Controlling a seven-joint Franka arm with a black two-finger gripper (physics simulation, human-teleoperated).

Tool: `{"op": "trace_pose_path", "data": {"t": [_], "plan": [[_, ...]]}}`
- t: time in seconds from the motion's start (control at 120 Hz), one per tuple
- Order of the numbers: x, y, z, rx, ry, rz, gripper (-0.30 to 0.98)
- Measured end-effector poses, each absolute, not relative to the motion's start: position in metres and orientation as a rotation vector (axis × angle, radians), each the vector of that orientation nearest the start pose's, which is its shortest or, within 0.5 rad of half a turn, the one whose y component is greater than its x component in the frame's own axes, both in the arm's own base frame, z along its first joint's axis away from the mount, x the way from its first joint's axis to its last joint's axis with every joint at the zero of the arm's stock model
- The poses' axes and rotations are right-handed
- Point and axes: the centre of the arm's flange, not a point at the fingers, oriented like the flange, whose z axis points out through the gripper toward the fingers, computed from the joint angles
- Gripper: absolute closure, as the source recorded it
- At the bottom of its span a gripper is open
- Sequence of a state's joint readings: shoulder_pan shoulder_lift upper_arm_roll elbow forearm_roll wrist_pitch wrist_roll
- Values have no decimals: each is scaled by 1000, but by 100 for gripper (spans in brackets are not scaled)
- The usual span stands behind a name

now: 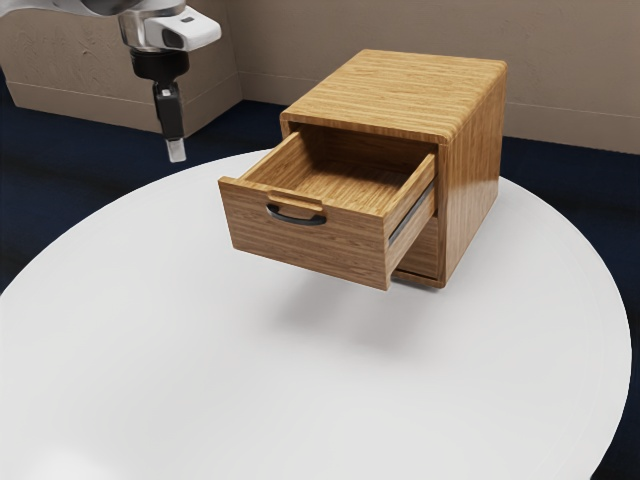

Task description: Push the drawer handle with one arm to close the drawer

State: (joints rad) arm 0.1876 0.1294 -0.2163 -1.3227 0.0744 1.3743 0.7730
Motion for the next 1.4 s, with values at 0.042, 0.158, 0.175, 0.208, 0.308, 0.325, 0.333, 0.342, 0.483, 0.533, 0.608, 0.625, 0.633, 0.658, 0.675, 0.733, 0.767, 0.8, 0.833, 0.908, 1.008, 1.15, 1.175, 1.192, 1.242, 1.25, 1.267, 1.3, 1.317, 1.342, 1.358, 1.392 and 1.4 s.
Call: {"op": "trace_pose_path", "data": {"t": [0.042, 0.158, 0.175, 0.208, 0.308, 0.325, 0.333, 0.342, 0.483, 0.533, 0.608, 0.625, 0.633, 0.658, 0.675, 0.733, 0.767, 0.8, 0.833, 0.908, 1.008, 1.15, 1.175, 1.192, 1.242, 1.25, 1.267, 1.3, 1.317, 1.342, 1.358, 1.392, 1.4], "plan": [[573, 3, 651, -2885, 1204, 133, 0], [573, 7, 652, -2894, 1203, 129, 0], [573, 7, 652, -2894, 1203, 128, 0], [572, 7, 652, -2894, 1205, 128, 0], [547, 5, 704, -2858, 1183, -10, 0], [531, 3, 730, -2840, 1171, -79, 0], [522, 2, 742, -2832, 1164, -112, 0], [513, 1, 754, -2823, 1157, -142, 0], [432, -121, 796, -2718, 1378, -159, 0], [423, -153, 776, -2722, 1413, -59, 2], [408, -197, 741, -2738, 1431, 104, 21], [407, -202, 731, -2750, 1425, 143, 26], [407, -204, 726, -2757, 1419, 162, 28], [409, -208, 710, -2784, 1395, 218, 35], [410, -209, 702, -2801, 1375, 246, 39], [415, -213, 672, -2854, 1303, 319, 51], [423, -214, 653, -2886, 1266, 360, 56], [435, -213, 633, -2922, 1223, 403, 60], [447, -212, 615, -2956, 1178, 442, 63], [463, -208, 596, -3013, 1071, 466, 69], [481, -210, 572, -3067, 947, 509, 73], [507, -200, 551, -3142, 747, 501, 76], [513, -192, 552, -3156, 701, 484, 77], [517, -185, 552, -3166, 667, 472, 77], [533, -159, 555, -3166, 545, 417, 77], [535, -155, 555, -3165, 525, 408, 77], [540, -148, 555, -3162, 488, 395, 77], [549, -140, 552, -3158, 429, 375, 78], [552, -137, 550, -3156, 404, 367, 78], [556, -135, 548, -3151, 371, 356, 78], [558, -135, 547, -3148, 352, 348, 78], [560, -135, 545, -3141, 318, 334, 78], [561, -135, 545, -3140, 310, 330, 78]]}}
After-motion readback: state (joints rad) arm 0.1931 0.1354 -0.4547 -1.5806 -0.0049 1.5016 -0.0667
